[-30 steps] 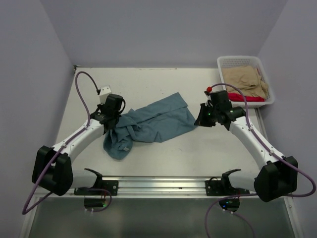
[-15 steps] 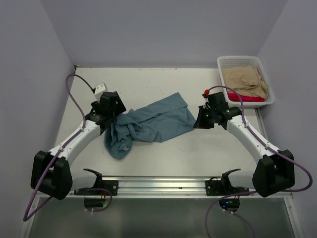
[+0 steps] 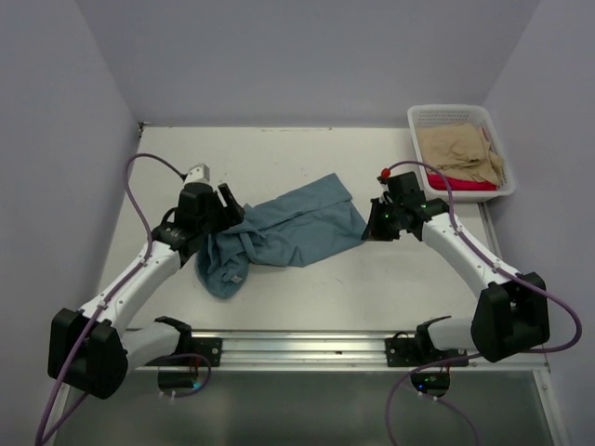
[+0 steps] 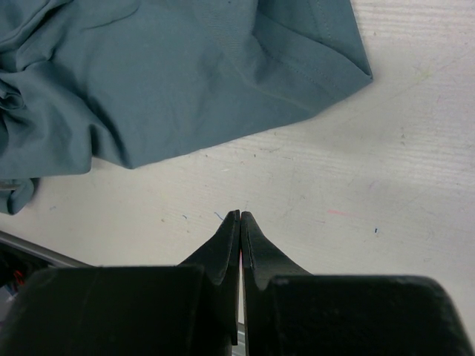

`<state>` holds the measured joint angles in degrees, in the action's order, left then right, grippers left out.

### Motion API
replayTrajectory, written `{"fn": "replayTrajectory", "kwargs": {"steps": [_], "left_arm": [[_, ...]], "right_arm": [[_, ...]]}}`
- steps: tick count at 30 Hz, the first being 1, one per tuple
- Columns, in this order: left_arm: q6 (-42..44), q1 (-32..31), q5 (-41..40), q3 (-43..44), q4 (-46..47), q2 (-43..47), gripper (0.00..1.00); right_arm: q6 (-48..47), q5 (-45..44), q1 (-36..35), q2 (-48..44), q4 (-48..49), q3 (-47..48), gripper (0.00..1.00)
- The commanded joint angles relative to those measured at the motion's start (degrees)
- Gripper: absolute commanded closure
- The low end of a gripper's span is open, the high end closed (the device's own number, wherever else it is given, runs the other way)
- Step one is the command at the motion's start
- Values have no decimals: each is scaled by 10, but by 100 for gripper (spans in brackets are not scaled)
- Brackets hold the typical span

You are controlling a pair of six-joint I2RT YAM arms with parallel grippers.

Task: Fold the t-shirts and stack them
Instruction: Flatten the tshirt out

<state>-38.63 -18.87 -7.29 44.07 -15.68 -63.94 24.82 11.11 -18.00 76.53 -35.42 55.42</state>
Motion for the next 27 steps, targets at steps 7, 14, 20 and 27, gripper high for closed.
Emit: {"fn": "replayTrajectory", "kwargs": {"steps": [7,14,20,27], "left_arm": [[-5,2,-16,-8,-29,-17,31],[8,2,-50,-11,-43,-38,32],[10,2,-54,-21,-26,-59,33],[10,2,-42,-26,-8,-61,37]], "right_arm": [[-2,0,-2,-6,13,-4,100],[1,6,-2,2,20,-5,100],[0,2,-2,3,18,-2,100],[-1,0,-2,4,18,-3,100]]}}
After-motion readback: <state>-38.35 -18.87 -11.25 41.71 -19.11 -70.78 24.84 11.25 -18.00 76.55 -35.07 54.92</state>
